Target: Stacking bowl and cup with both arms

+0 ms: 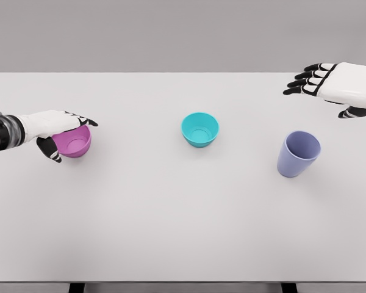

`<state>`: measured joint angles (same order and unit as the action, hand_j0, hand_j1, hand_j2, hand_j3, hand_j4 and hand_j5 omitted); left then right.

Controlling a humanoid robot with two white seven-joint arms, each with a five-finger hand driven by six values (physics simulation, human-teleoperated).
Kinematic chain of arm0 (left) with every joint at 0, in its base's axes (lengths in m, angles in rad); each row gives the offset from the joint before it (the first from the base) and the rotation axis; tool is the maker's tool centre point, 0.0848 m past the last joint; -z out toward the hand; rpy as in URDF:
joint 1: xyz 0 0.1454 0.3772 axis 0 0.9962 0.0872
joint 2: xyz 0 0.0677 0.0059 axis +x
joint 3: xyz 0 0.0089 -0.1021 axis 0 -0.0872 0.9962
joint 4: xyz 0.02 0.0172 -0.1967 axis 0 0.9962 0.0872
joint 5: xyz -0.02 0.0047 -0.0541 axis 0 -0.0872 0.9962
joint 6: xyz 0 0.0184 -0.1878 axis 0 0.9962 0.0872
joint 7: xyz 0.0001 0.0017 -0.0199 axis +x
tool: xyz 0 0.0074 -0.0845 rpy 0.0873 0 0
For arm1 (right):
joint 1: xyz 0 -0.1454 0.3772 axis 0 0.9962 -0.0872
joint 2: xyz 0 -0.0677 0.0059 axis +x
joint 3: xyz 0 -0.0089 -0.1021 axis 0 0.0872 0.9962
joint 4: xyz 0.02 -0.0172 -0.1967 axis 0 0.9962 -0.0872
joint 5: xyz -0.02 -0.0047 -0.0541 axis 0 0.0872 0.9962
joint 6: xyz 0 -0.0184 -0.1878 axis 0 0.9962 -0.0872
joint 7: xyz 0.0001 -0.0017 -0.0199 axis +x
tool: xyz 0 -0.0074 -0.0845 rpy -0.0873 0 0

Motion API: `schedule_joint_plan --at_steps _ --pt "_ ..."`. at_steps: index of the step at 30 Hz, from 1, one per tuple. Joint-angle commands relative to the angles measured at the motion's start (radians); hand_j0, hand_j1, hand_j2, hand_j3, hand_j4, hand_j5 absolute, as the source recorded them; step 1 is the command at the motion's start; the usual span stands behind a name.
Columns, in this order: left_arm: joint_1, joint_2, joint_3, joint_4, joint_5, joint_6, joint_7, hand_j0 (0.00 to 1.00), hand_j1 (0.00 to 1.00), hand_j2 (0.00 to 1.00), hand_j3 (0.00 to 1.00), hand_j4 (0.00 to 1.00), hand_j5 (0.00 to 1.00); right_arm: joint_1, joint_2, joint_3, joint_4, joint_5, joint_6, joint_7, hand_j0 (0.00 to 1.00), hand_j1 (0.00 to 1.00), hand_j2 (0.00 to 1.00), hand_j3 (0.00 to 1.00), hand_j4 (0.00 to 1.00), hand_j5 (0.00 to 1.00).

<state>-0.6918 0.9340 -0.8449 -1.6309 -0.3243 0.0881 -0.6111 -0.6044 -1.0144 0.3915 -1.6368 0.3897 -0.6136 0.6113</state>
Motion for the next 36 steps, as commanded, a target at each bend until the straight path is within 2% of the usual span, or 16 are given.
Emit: schedule_joint_plan --at_steps 1,9,29,36 --pt "0.000 -0.003 0.000 0.002 -0.004 -0.001 0.000 1.00 1.00 1.00 1.00 1.00 1.00 0.000 -0.001 0.000 0.000 -0.005 0.003 0.000 1.00 1.00 1.00 1.00 1.00 1.00" --pt "-0.002 -0.014 -0.003 0.028 -0.006 -0.001 0.000 1.00 1.00 1.00 1.00 1.00 1.00 0.000 -0.001 0.000 0.000 -0.005 0.003 0.000 1.00 1.00 1.00 1.00 1.00 1.00" --pt "-0.006 -0.024 -0.003 0.033 -0.018 -0.001 0.000 1.00 1.00 1.00 1.00 1.00 1.00 0.000 -0.001 0.000 0.000 -0.005 0.003 0.000 1.00 1.00 1.00 1.00 1.00 1.00" --pt "-0.002 -0.023 -0.005 0.033 -0.019 -0.001 0.000 0.80 0.80 0.80 0.80 0.80 0.80 0.002 -0.001 0.000 0.000 -0.003 0.003 0.000 1.00 1.00 1.00 1.00 1.00 1.00"
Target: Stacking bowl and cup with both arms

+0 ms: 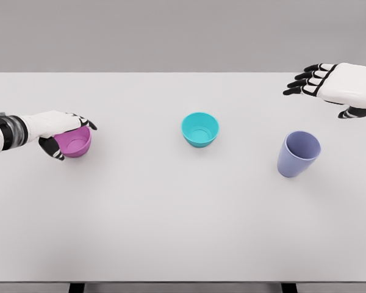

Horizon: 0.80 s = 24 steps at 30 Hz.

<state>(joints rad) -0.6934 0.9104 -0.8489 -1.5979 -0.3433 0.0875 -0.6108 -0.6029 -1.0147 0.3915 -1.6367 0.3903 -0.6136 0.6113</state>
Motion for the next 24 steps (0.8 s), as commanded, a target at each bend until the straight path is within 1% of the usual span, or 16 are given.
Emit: schedule_joint_plan --at_steps 1,2,6,9,17,20,24 --pt "0.000 0.001 -0.001 0.000 0.000 0.000 0.000 0.79 0.79 0.79 0.79 0.79 0.79 0.000 -0.002 0.000 0.000 -0.005 0.003 0.000 1.00 1.00 1.00 1.00 1.00 1.00" --pt "0.000 0.001 -0.001 0.000 0.000 0.000 0.000 0.76 0.76 0.76 0.76 0.76 0.76 0.000 -0.002 0.000 0.000 -0.004 0.003 0.000 1.00 1.00 1.00 1.00 1.00 1.00" --pt "-0.002 0.002 0.001 -0.002 0.001 0.000 0.000 0.73 0.73 0.73 0.73 0.73 0.73 0.000 -0.002 0.000 0.000 -0.004 0.003 0.000 1.00 1.00 1.00 1.00 1.00 1.00" --pt "-0.009 0.002 0.004 -0.008 0.004 0.000 0.000 0.68 0.68 0.68 0.68 0.68 0.68 0.000 -0.001 0.000 0.000 -0.004 0.003 0.000 1.00 1.00 1.00 1.00 1.00 1.00" --pt "-0.014 0.010 0.014 -0.040 0.009 0.000 0.000 0.64 0.64 0.64 0.64 0.64 0.64 0.000 -0.001 0.000 0.000 -0.005 0.003 0.000 1.00 1.00 1.00 1.00 1.00 1.00" --pt "-0.028 0.012 0.014 -0.069 0.009 0.000 0.000 0.62 0.62 0.62 0.62 0.62 0.62 0.000 -0.001 0.000 0.000 -0.005 0.003 0.000 1.00 1.00 1.00 1.00 1.00 1.00" --pt "-0.043 0.012 0.013 -0.091 0.006 0.000 0.000 0.62 0.62 0.62 0.62 0.62 0.62 0.000 -0.001 0.000 0.000 -0.005 0.003 0.000 1.00 1.00 1.00 1.00 1.00 1.00"
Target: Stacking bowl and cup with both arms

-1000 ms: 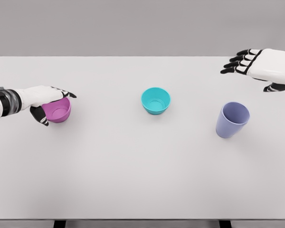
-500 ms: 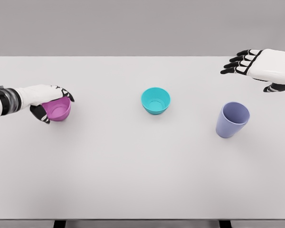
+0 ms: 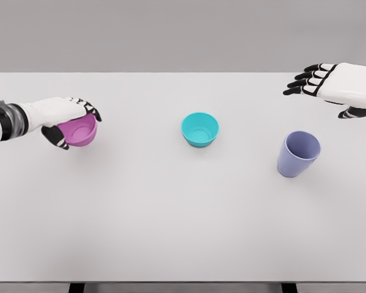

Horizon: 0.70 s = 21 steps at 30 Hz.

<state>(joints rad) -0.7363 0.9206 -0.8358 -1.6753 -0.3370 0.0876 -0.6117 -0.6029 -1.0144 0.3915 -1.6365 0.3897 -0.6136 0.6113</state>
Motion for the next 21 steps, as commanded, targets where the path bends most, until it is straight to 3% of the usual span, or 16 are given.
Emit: schedule_joint_plan --at_steps 1,10,21 --pt "0.000 0.000 0.000 -0.020 -0.002 0.000 0.001 0.62 0.62 0.62 0.62 0.62 0.62 0.000 -0.001 0.000 0.001 -0.005 0.003 0.000 1.00 1.00 1.00 1.00 1.00 1.00" --pt "-0.026 -0.011 -0.003 -0.052 -0.005 -0.002 0.001 0.62 0.62 0.62 0.62 0.62 0.62 0.000 -0.003 0.000 0.000 -0.003 0.003 0.000 1.00 1.00 1.00 1.00 1.00 1.00" --pt "-0.061 -0.100 -0.014 -0.063 -0.036 -0.002 0.001 0.62 0.62 0.62 0.62 0.62 0.62 0.000 -0.003 0.000 0.000 -0.005 0.003 0.000 1.00 1.00 1.00 1.00 1.00 1.00"
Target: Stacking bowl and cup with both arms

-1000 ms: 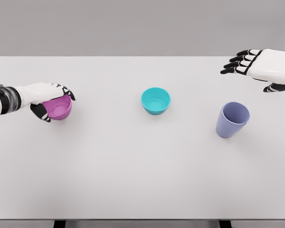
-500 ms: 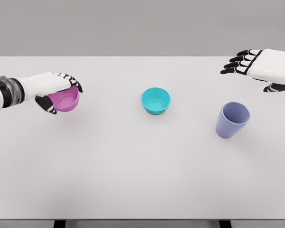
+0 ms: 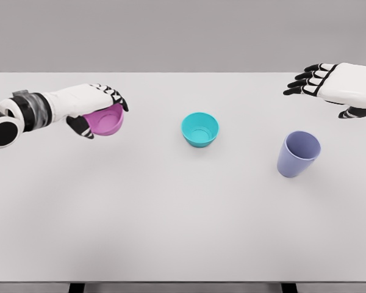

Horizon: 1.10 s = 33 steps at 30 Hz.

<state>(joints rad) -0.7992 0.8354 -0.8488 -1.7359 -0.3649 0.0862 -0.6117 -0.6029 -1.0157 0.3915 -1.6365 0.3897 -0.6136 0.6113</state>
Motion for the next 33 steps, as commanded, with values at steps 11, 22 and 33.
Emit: schedule_joint_plan --at_steps 11,22,33 --pt "-0.026 -0.096 -0.001 -0.007 -0.051 -0.051 0.001 0.62 0.62 0.62 0.62 0.62 0.62 0.002 -0.011 -0.002 0.000 -0.003 0.003 0.000 1.00 1.00 1.00 1.00 1.00 1.00" --pt "-0.063 -0.182 -0.024 -0.007 -0.066 -0.103 0.001 0.62 0.62 0.62 0.62 0.62 0.62 0.002 -0.011 0.000 0.000 -0.005 0.003 0.000 1.00 1.00 1.00 1.00 1.00 1.00" --pt "-0.090 -0.265 -0.049 -0.005 -0.085 -0.103 0.001 0.62 0.62 0.62 0.62 0.62 0.62 0.002 -0.011 -0.002 0.000 -0.005 0.003 0.000 1.00 1.00 1.00 1.00 1.00 1.00"
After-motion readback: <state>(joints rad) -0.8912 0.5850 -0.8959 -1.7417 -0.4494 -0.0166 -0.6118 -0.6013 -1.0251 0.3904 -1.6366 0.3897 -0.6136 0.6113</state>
